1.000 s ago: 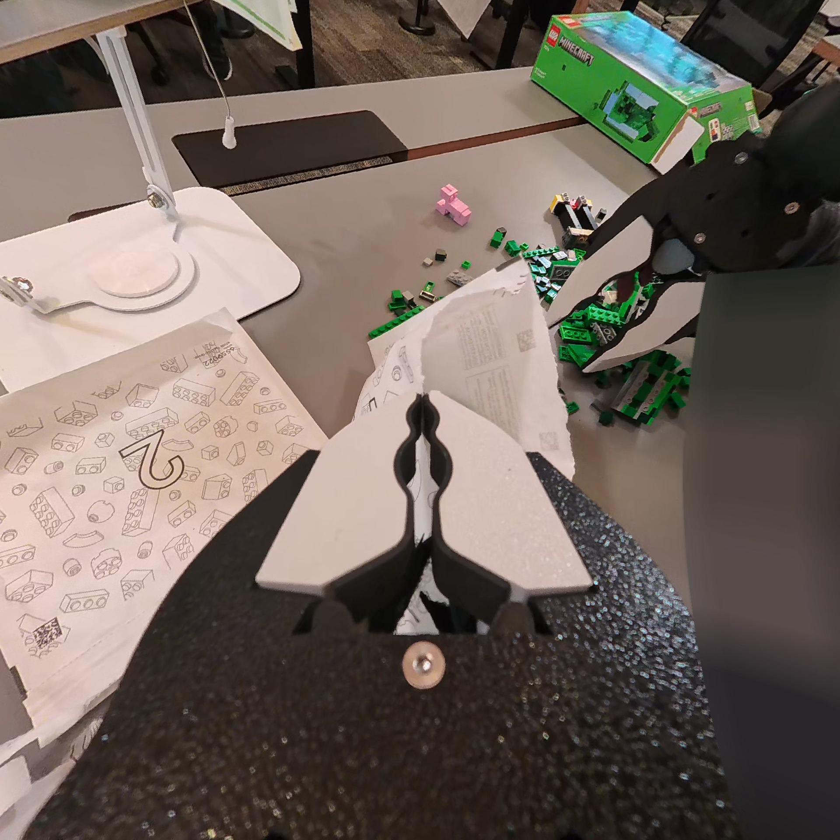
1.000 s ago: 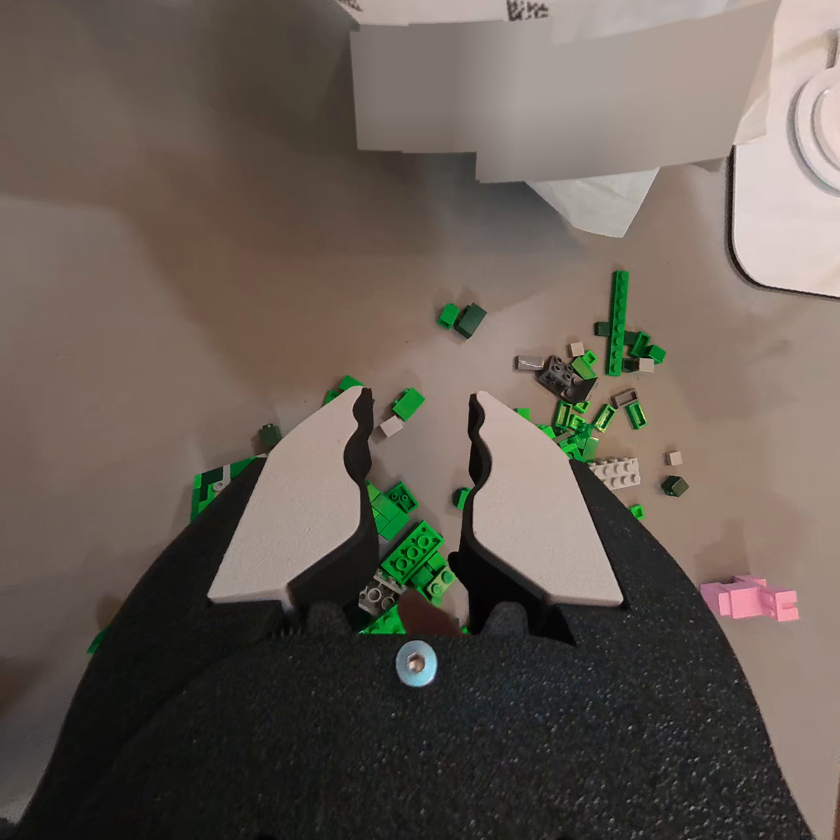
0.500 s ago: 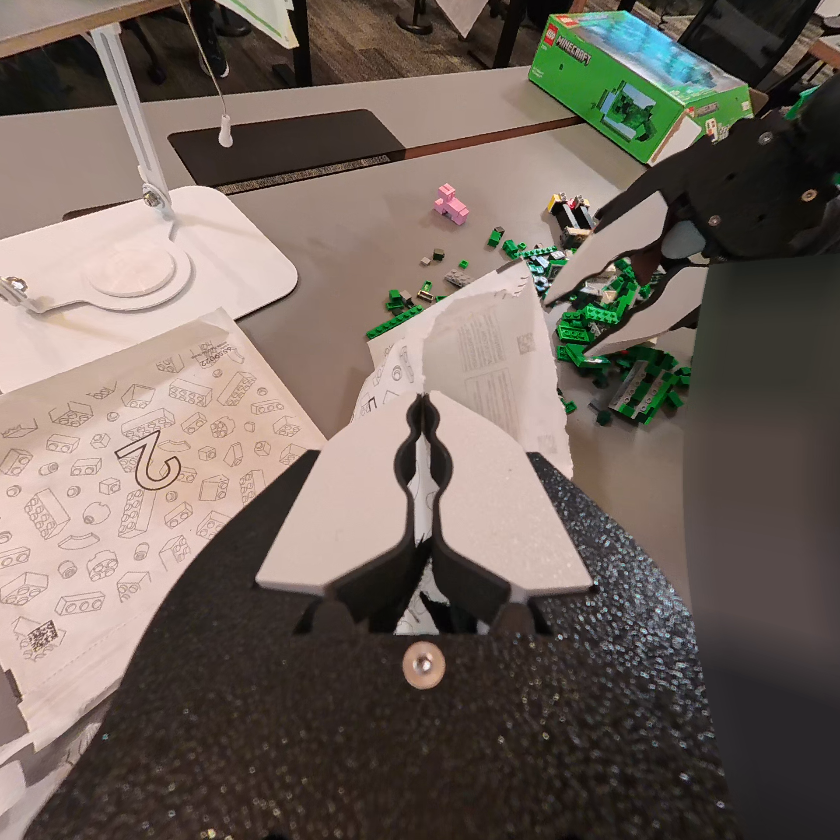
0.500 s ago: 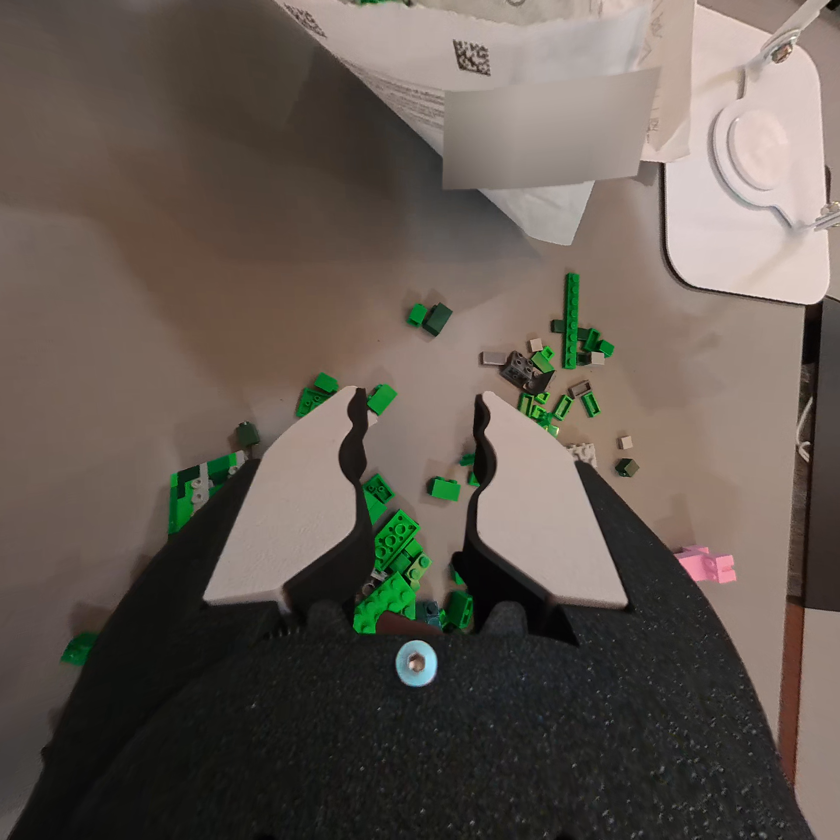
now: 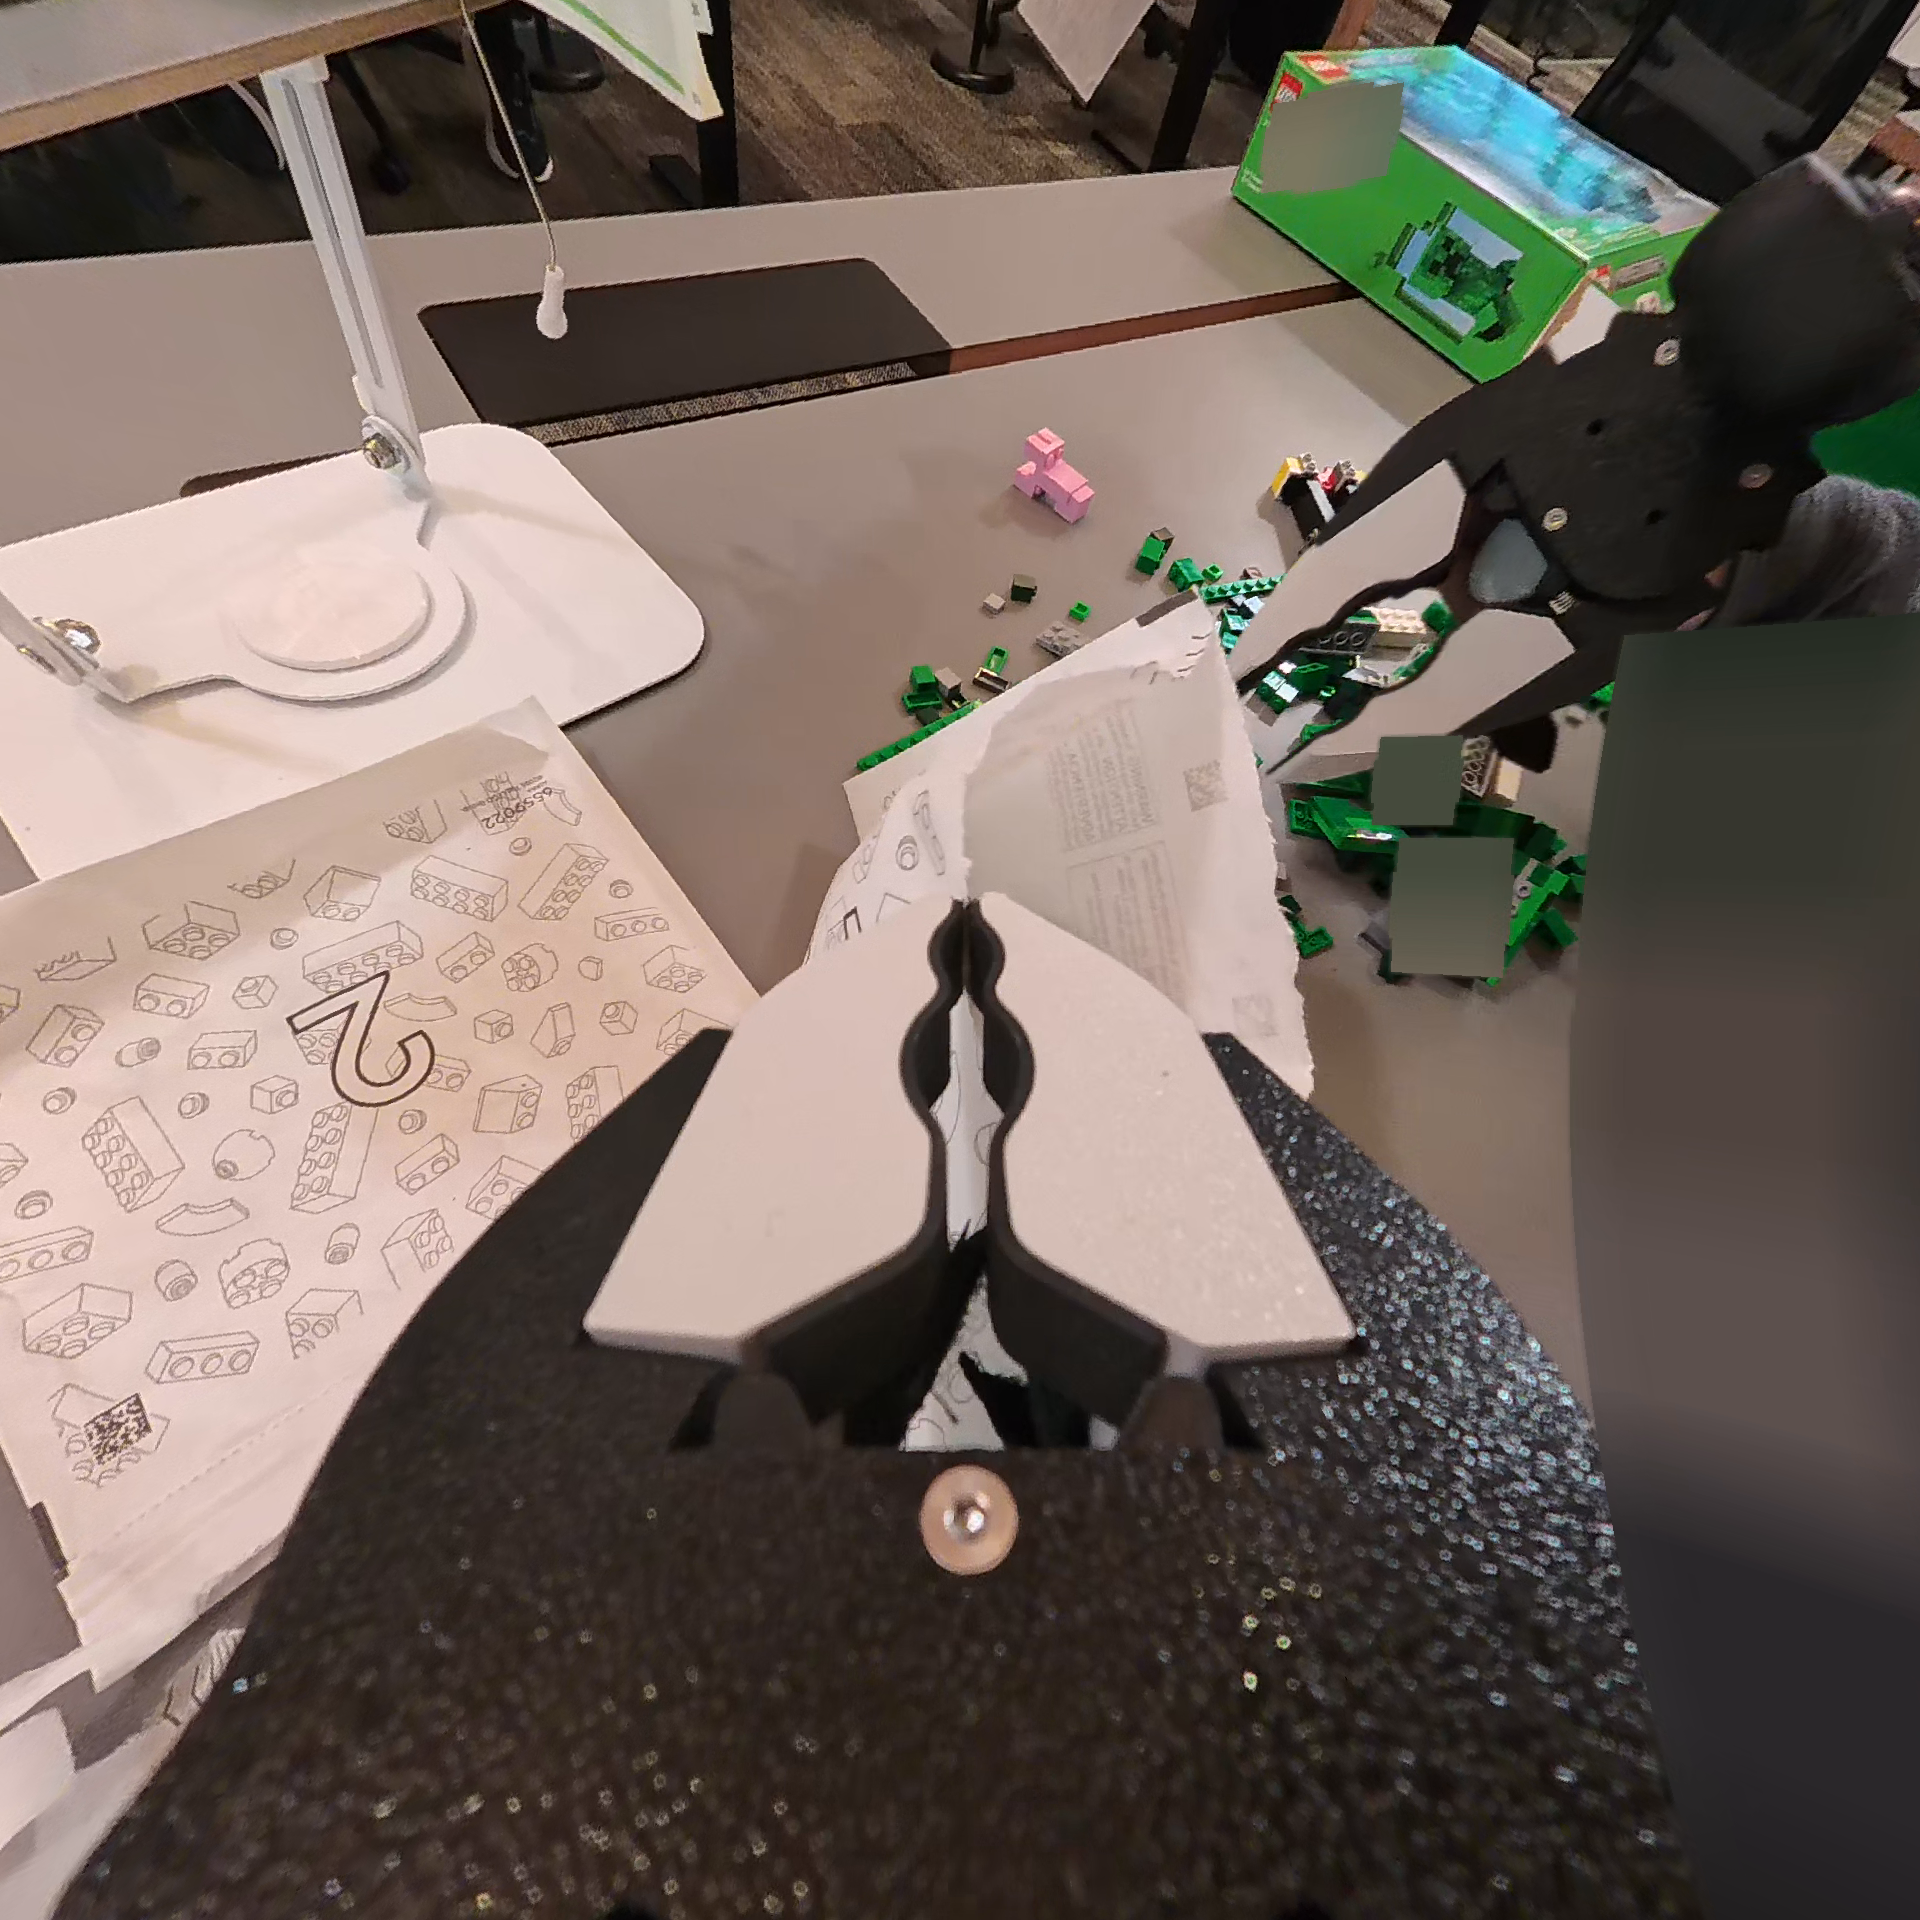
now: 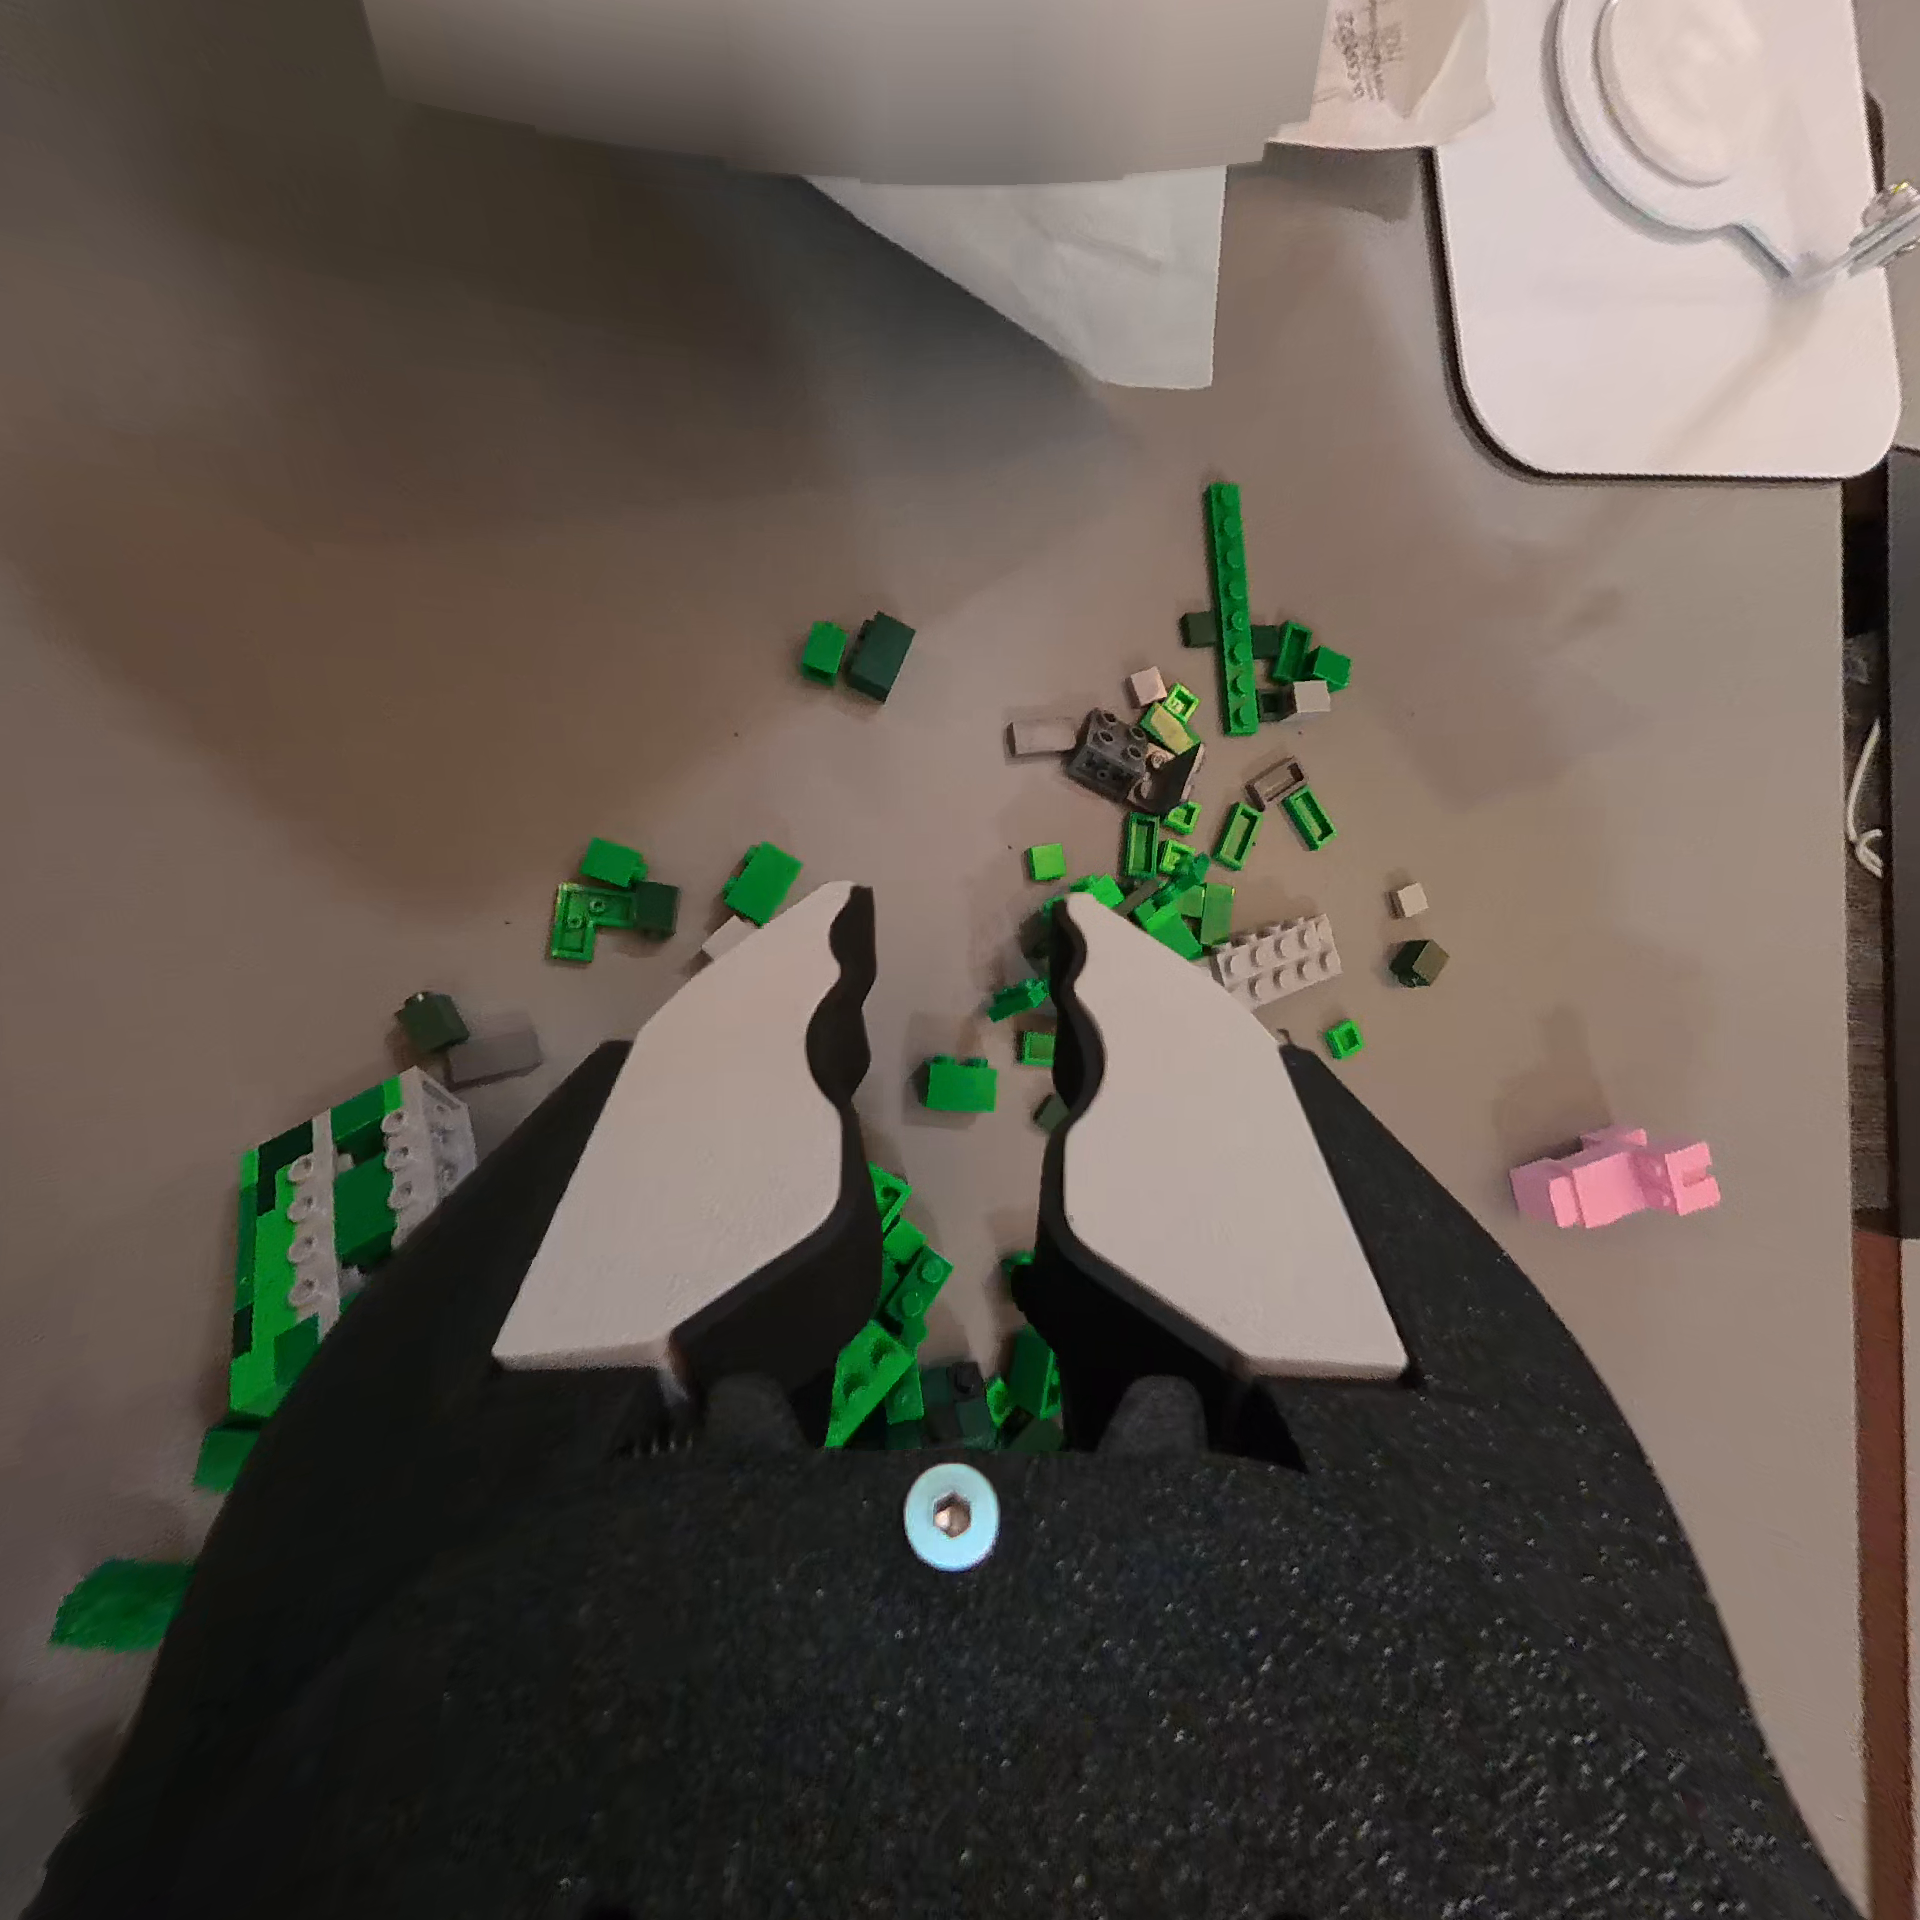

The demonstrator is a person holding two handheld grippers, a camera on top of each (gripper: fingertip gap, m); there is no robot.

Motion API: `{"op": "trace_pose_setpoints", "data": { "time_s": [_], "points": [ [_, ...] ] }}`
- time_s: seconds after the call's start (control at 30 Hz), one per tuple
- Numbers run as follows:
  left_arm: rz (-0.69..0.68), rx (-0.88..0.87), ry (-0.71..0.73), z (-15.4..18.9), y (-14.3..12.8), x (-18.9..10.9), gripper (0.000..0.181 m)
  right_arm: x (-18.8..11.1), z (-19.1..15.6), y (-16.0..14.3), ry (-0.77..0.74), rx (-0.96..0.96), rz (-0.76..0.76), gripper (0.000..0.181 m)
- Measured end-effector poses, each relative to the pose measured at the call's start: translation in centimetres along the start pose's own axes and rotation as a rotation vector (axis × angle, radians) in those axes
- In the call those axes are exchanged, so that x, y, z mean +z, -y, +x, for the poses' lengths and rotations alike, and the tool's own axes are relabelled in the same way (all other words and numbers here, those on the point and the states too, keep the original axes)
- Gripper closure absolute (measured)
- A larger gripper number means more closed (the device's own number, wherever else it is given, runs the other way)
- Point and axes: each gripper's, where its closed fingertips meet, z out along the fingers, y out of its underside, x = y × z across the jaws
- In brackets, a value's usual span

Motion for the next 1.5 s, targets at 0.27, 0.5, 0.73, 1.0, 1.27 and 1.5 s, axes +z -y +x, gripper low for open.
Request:
{"op": "trace_pose_setpoints", "data": {
  "time_s": [0.27, 0.5, 0.73, 1.0, 1.27, 1.5],
  "points": [
    [-0.004, 0.005, -0.006, 0.1, 0.0, 0.0, 0.181, 3.0, 1.6, -0.4, 0.071, -0.051, -0.179, 0.161],
    [-0.005, 0.005, -0.026, 0.2, -0.1, 0.1, 0.181, 4.1, 1.7, -1.6, 0.216, -0.116, -0.34, 0.166],
    [-0.004, 0.006, -0.042, 0.4, -0.1, 0.3, 0.181, 4.7, 1.8, -2.1, 0.292, -0.084, -0.369, 0.163],
    [-0.001, 0.007, -0.045, 0.4, 0.0, 0.4, 0.181, 4.3, 2.0, -1.1, 0.238, -0.094, -0.296, 0.174],
    [0.018, 0.049, -0.019, 0.5, 0.5, 0.8, 0.181, -4.3, 1.2, 9.0, -0.11, -0.083, 0.027, 0.174],
    [0.011, 0.064, -0.029, 1.1, 0.5, 1.0, 0.181, -7.5, -3.1, 15.3, -0.239, -0.246, 0.18, 0.174]
  ]
}}
